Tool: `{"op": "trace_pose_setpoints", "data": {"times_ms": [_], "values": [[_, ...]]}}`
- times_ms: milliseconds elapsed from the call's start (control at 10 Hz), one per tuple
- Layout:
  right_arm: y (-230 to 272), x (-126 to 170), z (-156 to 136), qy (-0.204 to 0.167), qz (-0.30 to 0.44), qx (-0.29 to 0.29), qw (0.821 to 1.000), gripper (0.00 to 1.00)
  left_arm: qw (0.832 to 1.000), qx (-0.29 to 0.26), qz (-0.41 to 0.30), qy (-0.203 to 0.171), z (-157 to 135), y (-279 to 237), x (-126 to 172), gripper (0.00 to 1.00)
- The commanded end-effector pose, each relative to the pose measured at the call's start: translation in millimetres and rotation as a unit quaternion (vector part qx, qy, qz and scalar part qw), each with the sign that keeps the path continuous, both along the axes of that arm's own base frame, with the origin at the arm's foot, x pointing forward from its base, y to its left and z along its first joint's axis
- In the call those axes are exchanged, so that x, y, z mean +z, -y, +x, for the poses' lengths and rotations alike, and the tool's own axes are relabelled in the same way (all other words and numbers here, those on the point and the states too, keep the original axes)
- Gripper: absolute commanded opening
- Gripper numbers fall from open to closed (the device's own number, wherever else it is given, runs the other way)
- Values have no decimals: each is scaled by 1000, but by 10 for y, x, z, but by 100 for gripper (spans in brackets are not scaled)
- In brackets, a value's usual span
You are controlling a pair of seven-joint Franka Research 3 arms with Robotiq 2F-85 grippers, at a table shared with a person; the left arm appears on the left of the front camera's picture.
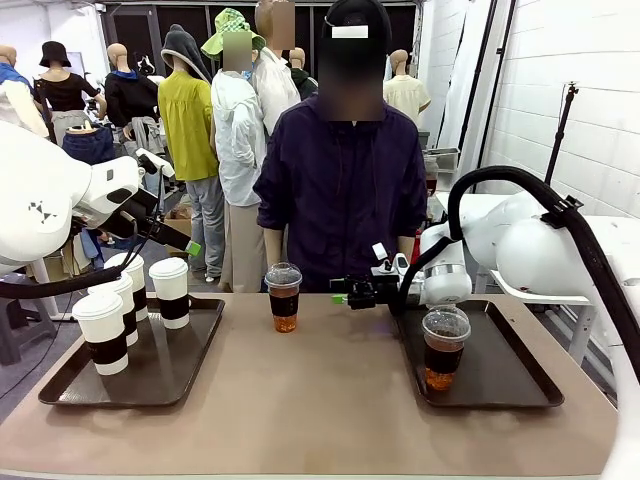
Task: Distribute the coffee onto the tray.
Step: Pick up another iced Americano from the middle of the table and place it on the right Handle tray.
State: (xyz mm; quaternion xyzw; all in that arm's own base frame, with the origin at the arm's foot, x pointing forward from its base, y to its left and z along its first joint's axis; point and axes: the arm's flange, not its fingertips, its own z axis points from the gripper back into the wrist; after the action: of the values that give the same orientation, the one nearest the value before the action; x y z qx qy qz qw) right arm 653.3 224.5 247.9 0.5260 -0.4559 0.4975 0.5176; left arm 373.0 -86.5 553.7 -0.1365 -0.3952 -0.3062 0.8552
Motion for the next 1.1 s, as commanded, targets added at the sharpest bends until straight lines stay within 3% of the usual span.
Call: {"op": "trace_pose_setpoints", "data": {"times_ms": [0,1000], "values": [[-139,13,158,-10,-2,-12,1000,100,1000,0,-3,-1,-1,-15,-3,100],[-668,-196,261,-31,-18,22,999,100,1000,0,-3,-1,-1,-15,-3,100]]}}
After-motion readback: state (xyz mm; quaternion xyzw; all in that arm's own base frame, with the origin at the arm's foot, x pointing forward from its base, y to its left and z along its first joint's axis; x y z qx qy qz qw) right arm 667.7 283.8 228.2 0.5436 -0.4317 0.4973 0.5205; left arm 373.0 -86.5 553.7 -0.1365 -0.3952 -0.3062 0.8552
